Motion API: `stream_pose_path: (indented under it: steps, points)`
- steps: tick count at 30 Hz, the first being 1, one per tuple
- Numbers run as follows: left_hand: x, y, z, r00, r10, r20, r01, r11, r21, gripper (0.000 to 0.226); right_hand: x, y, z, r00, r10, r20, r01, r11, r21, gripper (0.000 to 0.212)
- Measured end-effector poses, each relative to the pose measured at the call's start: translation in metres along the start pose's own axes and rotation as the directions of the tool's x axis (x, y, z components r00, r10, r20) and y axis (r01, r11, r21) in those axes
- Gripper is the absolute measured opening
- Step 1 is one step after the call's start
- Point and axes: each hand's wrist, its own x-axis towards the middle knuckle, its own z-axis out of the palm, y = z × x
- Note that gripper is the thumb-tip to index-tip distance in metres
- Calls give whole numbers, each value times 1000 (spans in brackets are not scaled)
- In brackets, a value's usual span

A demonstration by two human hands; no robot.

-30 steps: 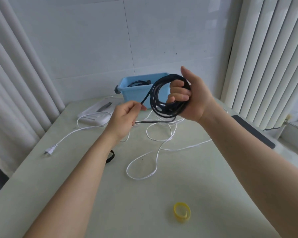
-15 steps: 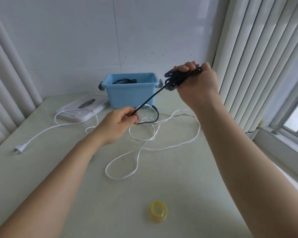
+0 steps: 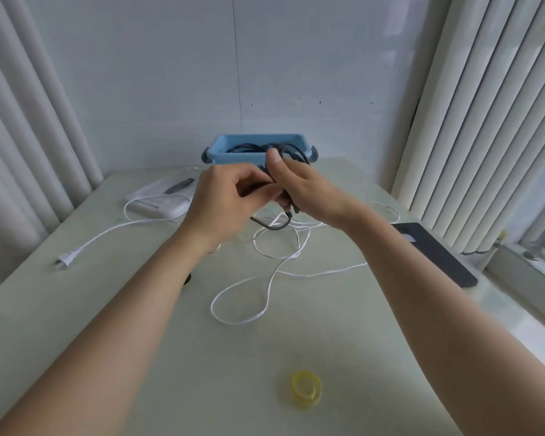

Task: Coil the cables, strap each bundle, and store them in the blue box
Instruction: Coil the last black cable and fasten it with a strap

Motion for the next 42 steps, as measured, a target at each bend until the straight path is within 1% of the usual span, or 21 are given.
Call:
stream_pose_path:
  steps: [2, 3, 5, 7, 9, 11, 12, 15, 16, 20, 22, 25, 28, 30, 32, 34, 37, 39, 40, 41, 42]
  points:
    - [1, -3, -6, 997, -26, -66, 28, 999, 20, 17, -3, -2, -3, 990, -5, 139, 9, 1000, -27, 40]
    - [3, -3, -7, 995, -51, -83, 53, 998, 18, 26, -5, -2, -6, 984, 11, 175, 6, 995, -98, 37]
    - [4, -4, -10, 994, -95, -50, 95, 995, 5, 37, -5, 0, -9, 977, 39, 209, 5, 979, -204, 40]
    - [2, -6, -12, 993, -113, 31, 114, 993, -35, 35, -6, 0, -12, 971, 69, 228, -28, 984, -178, 49]
    - [1, -15, -16, 990, -118, 75, 125, 987, -97, 30, -6, -3, -17, 961, 76, 267, -62, 996, -63, 58]
    - [-1, -25, -17, 987, -129, 95, 139, 985, -104, 23, -8, -2, -23, 950, 52, 309, -110, 979, 173, 48]
    - [-1, -31, -15, 985, -134, 110, 144, 986, -87, 17, -9, -2, -27, 950, 41, 309, -137, 945, 297, 44]
    - [-5, -46, -10, 965, -202, 167, 203, 979, 9, 5, -9, -7, -37, 975, 72, 209, -186, 780, 597, 45]
    - [-7, -51, -9, 957, -231, 173, 229, 973, 33, 8, -9, -8, -41, 984, 92, 155, -174, 708, 684, 46]
    - [-12, -68, -7, 926, -339, 169, 327, 940, 95, 18, -5, -11, -52, 979, 198, -37, -31, 329, 944, 47]
    - [-14, -71, -7, 906, -393, 160, 385, 920, 77, 17, -3, -6, -57, 957, 268, -106, 63, 164, 985, 46]
    - [-16, -64, -8, 892, -415, 178, 427, 903, -36, 19, 1, 4, -59, 906, 398, -144, 142, 35, 989, 47]
    - [-14, -56, -6, 874, -431, 227, 461, 881, -102, 32, 4, 15, -56, 857, 501, -119, 201, -113, 973, 49]
    - [-13, -53, -4, 850, -470, 239, 509, 850, -138, 39, 5, 20, -54, 820, 560, -116, 251, -171, 953, 52]
    - [-12, -52, -2, 845, -496, 199, 526, 837, -149, 40, 6, 22, -52, 782, 611, -125, 309, -205, 929, 55]
    - [-10, -51, 0, 853, -508, 118, 520, 843, -137, 30, 7, 23, -52, 752, 645, -135, 357, -226, 906, 55]
    - [-7, -48, 1, 856, -517, -23, 516, 856, -31, 16, 8, 22, -51, 741, 653, -156, 367, -200, 909, 50]
    - [-6, -46, 1, 880, -473, -25, 470, 865, 173, 19, 11, 21, -47, 749, 636, -187, 343, -129, 931, 46]
    - [-6, -44, 1, 894, -447, 18, 427, 865, 265, 21, 13, 21, -43, 749, 628, -213, 327, -71, 942, 44]
    - [-6, -40, 1, 902, -425, 81, 380, 867, 323, 22, 15, 21, -39, 745, 620, -244, 295, 22, 955, 40]
    - [-6, -36, 1, 901, -408, 148, 337, 873, 354, 20, 18, 22, -34, 744, 606, -281, 239, 151, 959, 36]
